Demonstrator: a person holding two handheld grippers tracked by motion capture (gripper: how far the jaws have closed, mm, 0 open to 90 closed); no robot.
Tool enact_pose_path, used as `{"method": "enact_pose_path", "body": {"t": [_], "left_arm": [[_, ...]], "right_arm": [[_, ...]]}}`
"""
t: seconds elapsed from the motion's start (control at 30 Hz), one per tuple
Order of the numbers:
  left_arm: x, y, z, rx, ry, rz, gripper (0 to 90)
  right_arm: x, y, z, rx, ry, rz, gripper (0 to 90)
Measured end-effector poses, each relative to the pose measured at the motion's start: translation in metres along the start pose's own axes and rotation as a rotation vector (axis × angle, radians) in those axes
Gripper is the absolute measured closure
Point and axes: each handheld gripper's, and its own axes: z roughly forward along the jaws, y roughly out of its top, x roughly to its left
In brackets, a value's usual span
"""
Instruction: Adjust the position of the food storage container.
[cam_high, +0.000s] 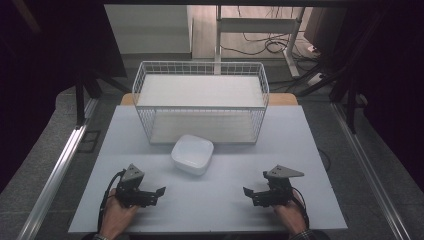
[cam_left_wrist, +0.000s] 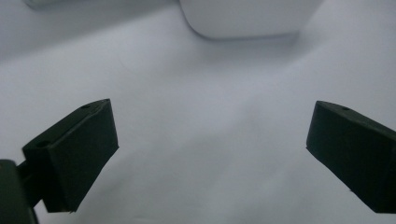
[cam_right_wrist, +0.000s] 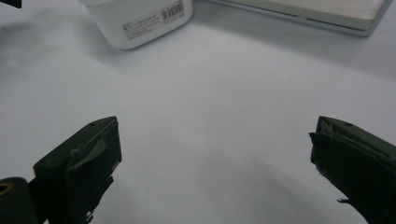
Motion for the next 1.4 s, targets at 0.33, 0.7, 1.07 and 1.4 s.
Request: {"method": "enact_pose_path", "body": {"t": [0.33,0.7,1.07,1.4], "left_arm": [[0.006,-0.001,0.003,-0.064,-0.059,0.029,5.3],[0.006,-0.002,0.006,-0.093,-0.045,0.074,2.8],[0.016,0.005,0.006,-0.053,-0.072,0.010,1.0],[0.027,0.017,0.006,-0.077,-0.092,-0.005,11.9]], "right_arm": [[0.002,0.001,0.000,-0.023,0.001,-0.054,1.0],[0.003,0.002,0.002,-0.017,-0.037,-0.069,0.0],[0.007,0.007,0.005,-0.017,-0.092,-0.056,0.0],[0.004,0.017,0.008,-0.016,-0.094,-0.036,0.0]]}}
